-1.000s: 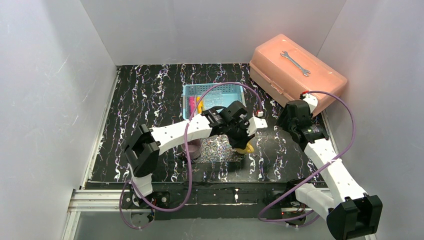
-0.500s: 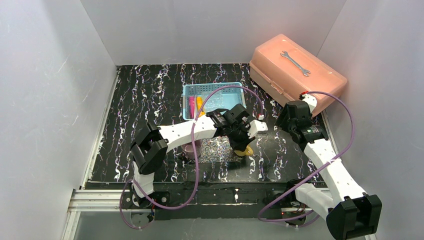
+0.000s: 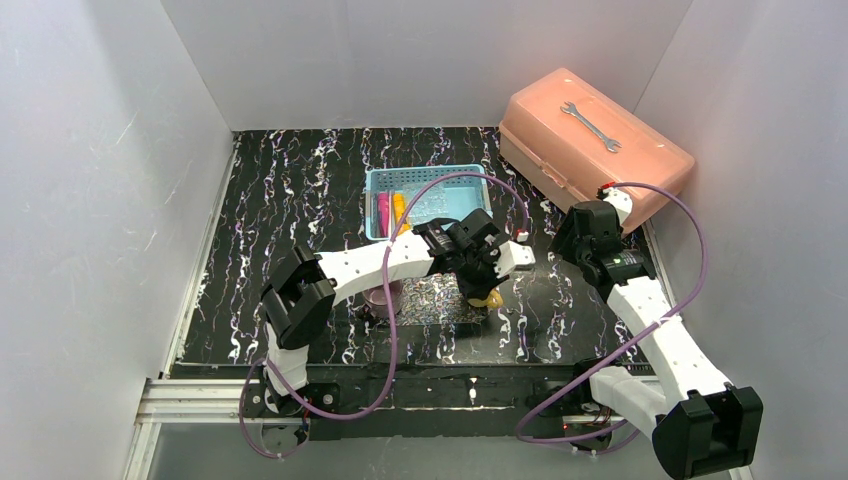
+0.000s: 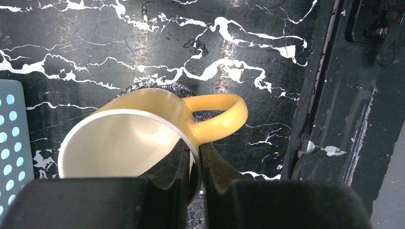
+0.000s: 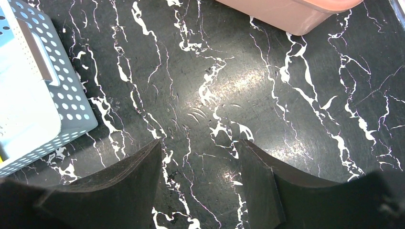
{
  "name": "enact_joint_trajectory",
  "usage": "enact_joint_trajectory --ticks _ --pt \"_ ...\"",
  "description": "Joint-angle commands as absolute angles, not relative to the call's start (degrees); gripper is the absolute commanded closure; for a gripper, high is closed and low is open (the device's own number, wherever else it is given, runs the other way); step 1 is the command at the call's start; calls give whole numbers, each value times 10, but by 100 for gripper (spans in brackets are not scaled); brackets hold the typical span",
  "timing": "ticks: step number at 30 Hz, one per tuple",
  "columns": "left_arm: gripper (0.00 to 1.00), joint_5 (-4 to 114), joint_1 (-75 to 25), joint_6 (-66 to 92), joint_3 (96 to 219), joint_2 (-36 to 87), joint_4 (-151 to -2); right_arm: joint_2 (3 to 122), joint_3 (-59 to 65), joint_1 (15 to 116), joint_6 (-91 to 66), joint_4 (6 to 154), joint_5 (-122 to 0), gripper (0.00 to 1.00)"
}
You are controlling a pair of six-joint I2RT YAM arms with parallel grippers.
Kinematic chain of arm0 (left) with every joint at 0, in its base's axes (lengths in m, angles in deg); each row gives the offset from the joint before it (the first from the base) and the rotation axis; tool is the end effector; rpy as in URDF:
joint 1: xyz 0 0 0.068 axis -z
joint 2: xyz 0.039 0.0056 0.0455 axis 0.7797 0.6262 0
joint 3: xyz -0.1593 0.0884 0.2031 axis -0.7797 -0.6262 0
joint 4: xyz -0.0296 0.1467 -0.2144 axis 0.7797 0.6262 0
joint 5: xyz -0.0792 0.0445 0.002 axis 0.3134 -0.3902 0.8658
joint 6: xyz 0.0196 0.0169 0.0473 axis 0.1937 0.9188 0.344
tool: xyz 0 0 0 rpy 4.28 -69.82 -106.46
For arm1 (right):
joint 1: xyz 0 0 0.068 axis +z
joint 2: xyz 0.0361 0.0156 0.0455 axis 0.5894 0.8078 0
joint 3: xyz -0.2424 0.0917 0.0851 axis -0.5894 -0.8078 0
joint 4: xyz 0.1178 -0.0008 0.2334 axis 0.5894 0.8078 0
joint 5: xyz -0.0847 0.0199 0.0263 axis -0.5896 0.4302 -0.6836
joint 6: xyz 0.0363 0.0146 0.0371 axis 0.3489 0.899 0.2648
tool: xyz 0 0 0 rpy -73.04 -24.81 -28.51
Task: Prepare toiletry sets of a toothbrush and toothpaste on the tray
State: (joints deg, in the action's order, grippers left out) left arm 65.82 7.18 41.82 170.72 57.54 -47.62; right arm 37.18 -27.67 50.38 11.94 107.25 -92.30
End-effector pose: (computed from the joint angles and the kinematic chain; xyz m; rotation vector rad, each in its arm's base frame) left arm 0.2103 -0.3644 0.2455 1.6577 1.8706 -0.7203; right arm 0.2043 0.0373 0.2779 0.5360 2.1186 -0.0165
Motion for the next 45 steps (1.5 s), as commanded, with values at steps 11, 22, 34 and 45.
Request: enact_joint_trajectory --ticks 11,22,34,45 --pt "88 644 73 420 1717 558 -461 366 -292 501 119 1045 -921 29" --pt "72 638 74 423 1716 540 -445 364 -292 501 121 1044 -917 29" --pt "40 661 74 419 1725 487 -435 363 -264 502 104 1051 -897 26" --pt "19 591 74 383 1729 395 -425 413 -189 502 76 1034 -767 26"
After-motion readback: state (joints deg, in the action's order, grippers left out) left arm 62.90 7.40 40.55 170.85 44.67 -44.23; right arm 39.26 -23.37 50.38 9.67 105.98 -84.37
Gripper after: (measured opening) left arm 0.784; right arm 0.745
